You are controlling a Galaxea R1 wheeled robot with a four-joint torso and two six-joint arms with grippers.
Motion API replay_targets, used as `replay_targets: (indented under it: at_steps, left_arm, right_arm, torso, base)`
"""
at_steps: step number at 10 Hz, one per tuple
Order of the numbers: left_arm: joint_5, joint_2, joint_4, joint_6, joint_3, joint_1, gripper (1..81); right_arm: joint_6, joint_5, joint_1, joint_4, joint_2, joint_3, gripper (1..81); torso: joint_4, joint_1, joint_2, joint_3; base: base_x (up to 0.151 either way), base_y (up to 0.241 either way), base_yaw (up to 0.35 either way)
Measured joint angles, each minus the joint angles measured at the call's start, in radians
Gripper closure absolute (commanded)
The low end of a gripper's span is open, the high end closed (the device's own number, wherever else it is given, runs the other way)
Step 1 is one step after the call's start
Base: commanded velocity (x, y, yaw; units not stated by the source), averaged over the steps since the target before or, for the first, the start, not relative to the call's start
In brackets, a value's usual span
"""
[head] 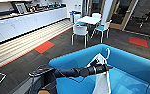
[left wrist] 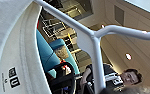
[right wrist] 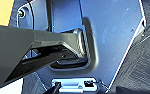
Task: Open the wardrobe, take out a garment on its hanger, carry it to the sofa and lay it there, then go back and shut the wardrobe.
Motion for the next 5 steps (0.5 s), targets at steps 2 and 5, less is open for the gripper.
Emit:
replay_targets:
  at_steps: [2, 5]
  left_arm:
    - [0.0, 0.032, 0.02, 0.0, -0.112, 0.004, 81.1]
    - [0.013, 0.069, 0.055, -0.003, -0.262, 0.024, 81.1]
  right_arm:
    - [0.0, 0.0, 0.0, 0.0, 0.0, 0.0, 1.0]
    - [0.0, 0.0, 0.0, 0.0, 0.0, -0.001, 1.0]
  torso:
    - [0.0, 0.0, 0.0, 0.0]
    - [0.0, 0.0, 0.0, 0.0]
  base:
    - [0.0, 0.0, 0.0]
    - [0.0, 0.0, 0.0]
